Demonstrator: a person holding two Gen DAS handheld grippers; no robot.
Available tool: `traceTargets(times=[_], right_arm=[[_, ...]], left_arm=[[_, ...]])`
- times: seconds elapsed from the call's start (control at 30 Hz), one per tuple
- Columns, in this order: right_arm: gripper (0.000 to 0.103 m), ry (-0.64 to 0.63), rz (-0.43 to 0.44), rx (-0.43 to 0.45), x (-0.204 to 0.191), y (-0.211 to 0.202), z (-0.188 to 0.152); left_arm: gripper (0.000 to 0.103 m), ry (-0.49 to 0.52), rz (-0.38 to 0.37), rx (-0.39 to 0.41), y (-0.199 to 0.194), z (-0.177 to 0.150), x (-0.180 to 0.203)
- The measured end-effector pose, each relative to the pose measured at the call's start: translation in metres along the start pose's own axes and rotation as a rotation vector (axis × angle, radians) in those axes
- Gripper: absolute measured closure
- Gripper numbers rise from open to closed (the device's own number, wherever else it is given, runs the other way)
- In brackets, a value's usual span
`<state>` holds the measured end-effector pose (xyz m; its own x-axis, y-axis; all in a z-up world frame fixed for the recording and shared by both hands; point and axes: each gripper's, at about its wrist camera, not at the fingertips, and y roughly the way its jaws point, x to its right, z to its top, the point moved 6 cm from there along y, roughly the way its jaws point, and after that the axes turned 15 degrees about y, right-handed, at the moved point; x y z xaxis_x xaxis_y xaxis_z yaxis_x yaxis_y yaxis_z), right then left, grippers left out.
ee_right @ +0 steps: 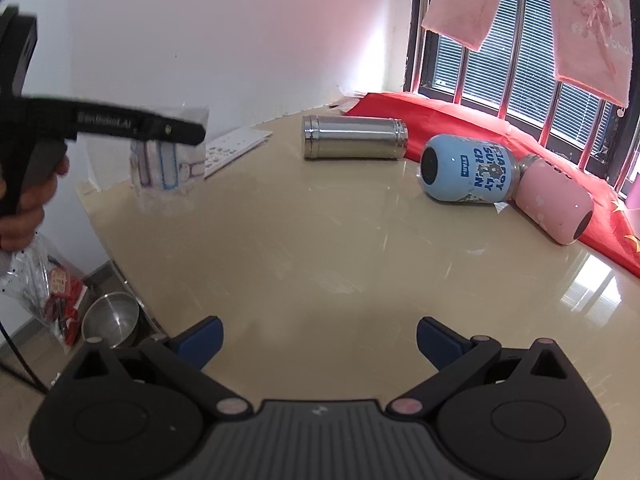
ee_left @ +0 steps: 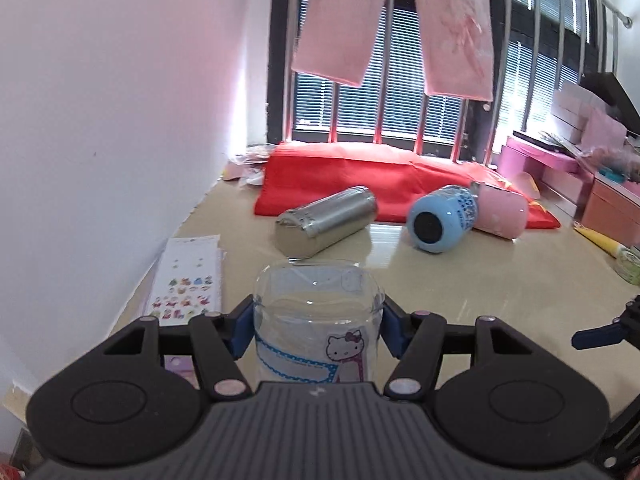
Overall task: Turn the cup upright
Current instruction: 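Grip the cup with the left gripper and stand it on its base, then open the left gripper, releasing the upright cup on the table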
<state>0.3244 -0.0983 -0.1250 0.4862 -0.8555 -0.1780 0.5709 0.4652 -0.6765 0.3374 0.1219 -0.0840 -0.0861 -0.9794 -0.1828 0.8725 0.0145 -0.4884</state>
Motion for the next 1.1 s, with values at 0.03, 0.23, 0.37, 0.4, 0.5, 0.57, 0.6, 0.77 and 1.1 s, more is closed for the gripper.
traceTargets(times=[0.03,0.23,0.37,0.4,0.5,0.57,0.6,0.77,1.1], right_arm=[[0.0,0.005,0.002,0.002,-0.002,0.001,0.0],[0.0,0.017,0.009,0.004,-0.015,0.009,0.0],[0.0,0.025,0.002,0.006,-0.02,0.012,0.001],[0.0,0.028,-0.001,0.006,-0.02,0.013,0.0],[0.0,0.031,-0.006,0.006,-0.022,0.014,0.0],[0.0,0.031,-0.01,0.007,-0.024,0.014,-0.001],[0.0,0.033,-0.011,0.008,-0.024,0.014,-0.002],[0.0,0.037,-0.013,0.008,-0.027,0.014,-0.003],[0.0,0.063,0.01,0.077,-0.039,0.001,-0.005]], left_arm=[[0.04,-0.004,0.007,0.008,0.001,-0.003,-0.001],[0.04,-0.01,0.048,0.079,0.006,-0.023,-0.008],[0.04,0.022,0.069,0.12,0.008,-0.037,-0.008],[0.04,0.039,0.088,0.128,0.009,-0.042,-0.008],[0.039,0.06,0.112,0.178,0.005,-0.052,-0.006],[0.039,0.066,0.099,0.181,0.004,-0.054,-0.006],[0.039,0.063,0.091,0.183,0.004,-0.054,-0.007],[0.029,0.072,0.079,0.184,0.004,-0.054,-0.009],[0.0,0.058,0.077,0.22,-0.026,-0.047,-0.016]])
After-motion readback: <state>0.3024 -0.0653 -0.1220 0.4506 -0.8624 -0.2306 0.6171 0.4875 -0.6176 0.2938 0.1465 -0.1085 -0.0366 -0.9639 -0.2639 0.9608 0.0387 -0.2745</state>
